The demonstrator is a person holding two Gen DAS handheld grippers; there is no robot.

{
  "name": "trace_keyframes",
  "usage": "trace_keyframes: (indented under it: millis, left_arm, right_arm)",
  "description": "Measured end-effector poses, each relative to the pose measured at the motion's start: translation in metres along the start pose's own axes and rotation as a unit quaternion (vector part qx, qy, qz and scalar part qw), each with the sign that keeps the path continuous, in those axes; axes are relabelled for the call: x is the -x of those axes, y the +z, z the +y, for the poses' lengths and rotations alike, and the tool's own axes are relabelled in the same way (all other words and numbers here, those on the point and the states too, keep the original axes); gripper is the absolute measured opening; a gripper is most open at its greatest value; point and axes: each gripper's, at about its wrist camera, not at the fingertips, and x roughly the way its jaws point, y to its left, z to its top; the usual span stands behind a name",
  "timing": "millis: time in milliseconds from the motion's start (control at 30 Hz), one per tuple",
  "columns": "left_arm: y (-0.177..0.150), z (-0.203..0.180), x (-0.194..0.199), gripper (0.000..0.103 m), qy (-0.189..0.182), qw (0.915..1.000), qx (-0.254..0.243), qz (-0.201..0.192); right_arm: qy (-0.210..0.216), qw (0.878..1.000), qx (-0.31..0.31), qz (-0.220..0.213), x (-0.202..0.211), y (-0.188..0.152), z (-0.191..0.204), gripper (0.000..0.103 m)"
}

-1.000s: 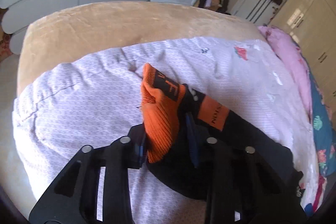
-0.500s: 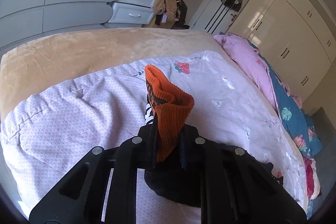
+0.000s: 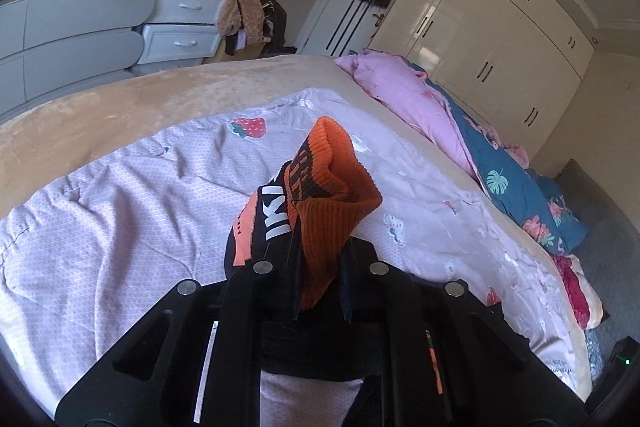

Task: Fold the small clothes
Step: 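Lift the grasped sleeve with the left tool and lay it across the shirt body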

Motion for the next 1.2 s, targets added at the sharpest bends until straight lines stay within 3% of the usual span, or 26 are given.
trace_keyframes:
  millis: [333, 633, 1200]
  left_arm:
    - [-0.011, -0.064, 0.004, 0.007, -0.074, 0.9958, -0.052, 0.015]
    - [-0.025, -0.105, 0.008, 0.007, -0.118, 0.9888, -0.086, 0.031]
    - [-0.085, -0.19, -0.01, 0.007, -0.209, 0.9576, -0.167, 0.107]
  right_arm:
    - [-0.019, 1.0, -0.018, -0.014, 0.027, 0.004, -0.029, 0.098]
    - [-0.034, 0.998, -0.048, -0.026, 0.052, 0.002, -0.062, 0.098]
    - [-0.038, 0.991, -0.119, -0.05, 0.076, 0.001, -0.129, 0.098]
